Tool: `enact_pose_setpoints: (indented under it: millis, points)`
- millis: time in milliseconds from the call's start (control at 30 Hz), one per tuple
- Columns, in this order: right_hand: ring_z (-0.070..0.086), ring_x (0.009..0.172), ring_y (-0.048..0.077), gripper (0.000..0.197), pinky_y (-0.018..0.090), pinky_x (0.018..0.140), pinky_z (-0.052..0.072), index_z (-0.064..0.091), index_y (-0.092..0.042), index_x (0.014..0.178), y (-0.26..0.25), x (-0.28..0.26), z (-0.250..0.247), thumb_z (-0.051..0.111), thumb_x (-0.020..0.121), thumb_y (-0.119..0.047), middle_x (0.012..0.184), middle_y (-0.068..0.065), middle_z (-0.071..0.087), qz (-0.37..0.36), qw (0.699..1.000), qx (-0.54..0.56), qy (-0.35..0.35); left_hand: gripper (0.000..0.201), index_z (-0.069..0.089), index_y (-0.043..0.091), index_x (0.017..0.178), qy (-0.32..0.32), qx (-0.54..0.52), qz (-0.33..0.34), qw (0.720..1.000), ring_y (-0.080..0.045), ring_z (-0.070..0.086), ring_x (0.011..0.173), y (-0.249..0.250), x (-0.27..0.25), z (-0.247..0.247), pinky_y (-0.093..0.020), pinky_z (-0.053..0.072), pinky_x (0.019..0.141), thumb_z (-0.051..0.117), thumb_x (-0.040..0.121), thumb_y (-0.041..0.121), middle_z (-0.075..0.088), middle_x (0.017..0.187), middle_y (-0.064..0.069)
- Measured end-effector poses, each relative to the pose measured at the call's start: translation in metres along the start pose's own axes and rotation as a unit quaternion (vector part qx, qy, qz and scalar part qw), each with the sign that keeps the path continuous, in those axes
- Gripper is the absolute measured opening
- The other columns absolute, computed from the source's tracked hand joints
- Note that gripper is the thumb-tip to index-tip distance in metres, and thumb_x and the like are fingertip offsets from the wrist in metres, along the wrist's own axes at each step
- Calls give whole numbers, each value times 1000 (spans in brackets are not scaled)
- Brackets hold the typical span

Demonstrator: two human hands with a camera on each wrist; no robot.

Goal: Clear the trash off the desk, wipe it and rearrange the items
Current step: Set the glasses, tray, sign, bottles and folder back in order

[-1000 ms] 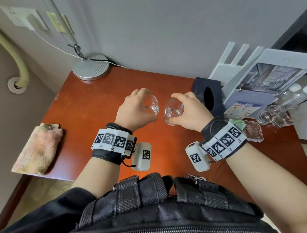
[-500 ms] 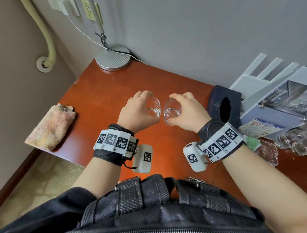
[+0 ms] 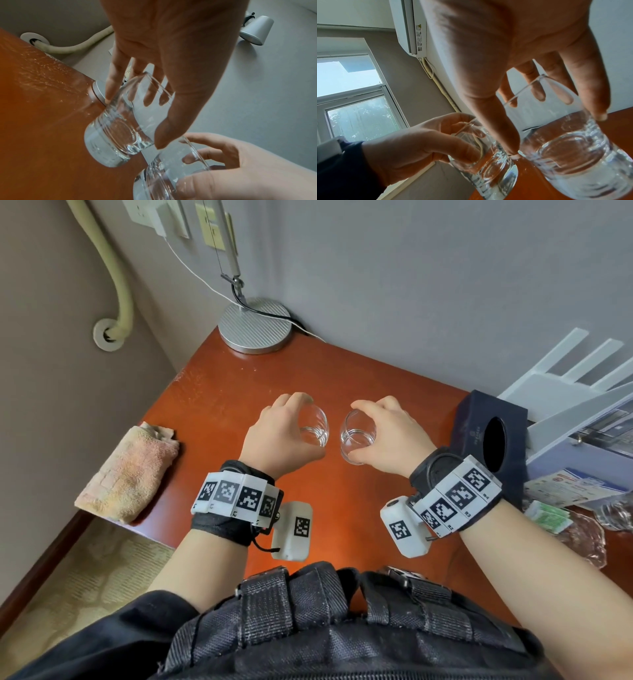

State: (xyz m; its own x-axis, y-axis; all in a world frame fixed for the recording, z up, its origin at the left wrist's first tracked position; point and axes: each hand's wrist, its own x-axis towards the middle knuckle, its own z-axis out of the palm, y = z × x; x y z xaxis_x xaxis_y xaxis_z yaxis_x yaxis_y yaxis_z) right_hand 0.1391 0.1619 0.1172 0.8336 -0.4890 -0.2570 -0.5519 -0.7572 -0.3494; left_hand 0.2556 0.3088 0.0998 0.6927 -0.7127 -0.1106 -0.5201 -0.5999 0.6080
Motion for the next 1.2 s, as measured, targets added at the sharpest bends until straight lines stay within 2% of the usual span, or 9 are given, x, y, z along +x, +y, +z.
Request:
enact_pose_setpoints:
  millis: [167, 367, 567, 700, 833, 1200]
  points:
    - [46, 118, 22, 81, 32, 90, 45, 34, -33, 142, -44, 29, 10, 74, 71, -37, 134, 0, 37, 18, 1000, 10, 2, 72, 43, 31, 124, -13, 2, 15, 1000, -20, 51, 108, -40, 24, -36, -41, 51, 83, 76, 60, 37, 49, 122, 10]
    - [48, 115, 20, 81, 33, 91, 46, 34, -33, 141, -97, 67, 25, 74, 71, -38, 133, -2, 37, 36, 999, 33, 8, 74, 42, 31, 127, -24, 21, 33, 999, -19, 50, 112, -93, 59, -81, -37, 49, 83, 76, 61, 36, 48, 125, 11]
    - [49, 115, 20, 82, 34, 92, 47, 34, -34, 142, -129, 98, 38, 75, 71, -39, 132, -2, 37, 58, 998, 39, 8, 78, 42, 30, 128, -49, 30, 45, 997, -20, 49, 114, -128, 93, -102, -40, 50, 85, 76, 59, 36, 48, 126, 9]
    - [48, 116, 20, 82, 35, 94, 47, 34, -33, 142, -136, 115, 46, 75, 72, -40, 133, -2, 36, 70, 997, 46, 2, 74, 43, 29, 127, -64, 16, 57, 996, -19, 49, 114, -143, 115, -104, -42, 51, 86, 76, 61, 35, 49, 124, 9]
    - [47, 117, 19, 80, 35, 95, 46, 34, -35, 141, -136, 132, 53, 74, 72, -40, 132, -3, 37, 82, 996, 44, 2, 72, 43, 30, 126, -88, 10, 63, 994, -18, 49, 113, -153, 135, -100, -38, 50, 84, 75, 61, 34, 48, 125, 10]
    - [43, 120, 23, 76, 37, 94, 45, 33, -33, 141, -119, 190, 56, 71, 76, -37, 134, -1, 34, 100, 995, 6, -14, 72, 42, 30, 128, -140, 23, 76, 987, -21, 48, 116, -165, 190, -76, -42, 50, 86, 74, 63, 33, 48, 126, 10]
